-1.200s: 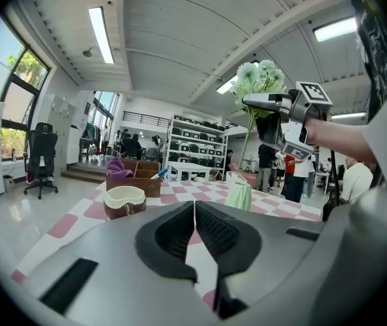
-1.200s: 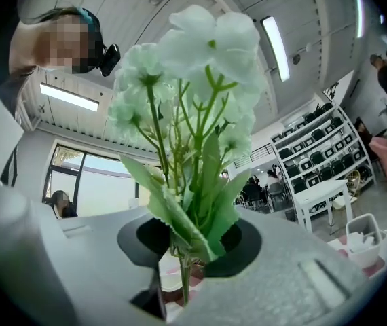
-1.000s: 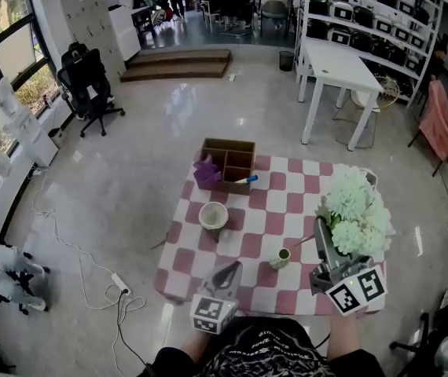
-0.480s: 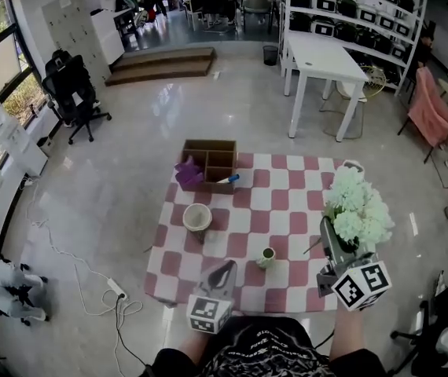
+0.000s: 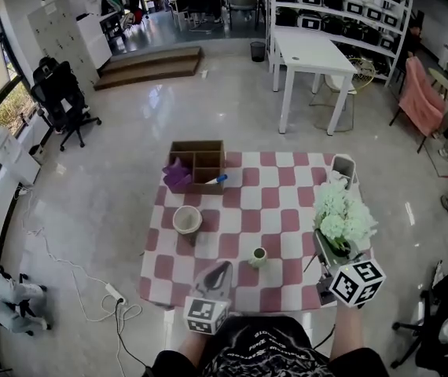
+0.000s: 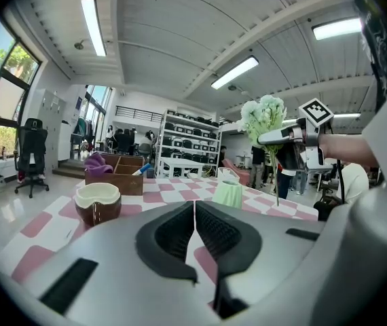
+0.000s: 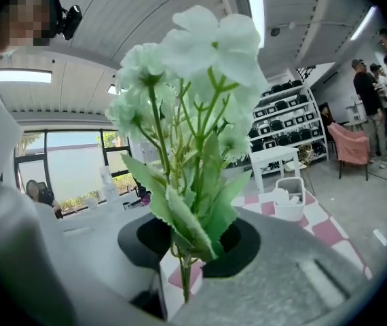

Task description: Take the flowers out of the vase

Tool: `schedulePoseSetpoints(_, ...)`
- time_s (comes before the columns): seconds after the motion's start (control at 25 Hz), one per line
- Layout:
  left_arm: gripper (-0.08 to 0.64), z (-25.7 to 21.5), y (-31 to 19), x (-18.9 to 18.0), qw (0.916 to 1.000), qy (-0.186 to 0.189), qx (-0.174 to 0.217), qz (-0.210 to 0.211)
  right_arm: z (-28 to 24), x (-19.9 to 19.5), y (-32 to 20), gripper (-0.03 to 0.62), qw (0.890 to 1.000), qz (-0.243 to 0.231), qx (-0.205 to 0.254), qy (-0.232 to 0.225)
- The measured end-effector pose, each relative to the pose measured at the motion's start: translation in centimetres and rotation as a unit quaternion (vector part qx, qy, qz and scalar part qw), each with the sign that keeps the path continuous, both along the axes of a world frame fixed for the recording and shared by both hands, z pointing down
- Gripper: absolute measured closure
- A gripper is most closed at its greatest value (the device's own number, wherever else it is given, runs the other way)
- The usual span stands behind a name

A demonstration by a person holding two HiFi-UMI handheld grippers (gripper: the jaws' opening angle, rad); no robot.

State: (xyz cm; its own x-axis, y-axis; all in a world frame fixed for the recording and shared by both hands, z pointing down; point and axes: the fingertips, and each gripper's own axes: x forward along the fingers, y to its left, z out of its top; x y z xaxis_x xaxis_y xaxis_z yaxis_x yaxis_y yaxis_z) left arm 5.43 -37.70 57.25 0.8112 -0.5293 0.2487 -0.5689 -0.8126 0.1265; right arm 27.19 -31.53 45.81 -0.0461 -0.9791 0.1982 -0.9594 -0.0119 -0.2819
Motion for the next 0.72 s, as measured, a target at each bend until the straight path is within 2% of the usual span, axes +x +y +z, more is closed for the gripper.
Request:
schedulePoseSetpoints(0.32,0.545,0.2,-0.5,0.0,1.0000,0.000,-0.006,-0.001,5.2,1.4,0.6,0.505,0.996,0.011,-0.083,-0.020)
schedulePoseSetpoints(0.72,0.545,0.6,-1.6,-0.2,0.9998,0.002,-0.017,-0.012,11.0,2.7,1.2,0.508,0.979,0.019,-0.203,-0.008)
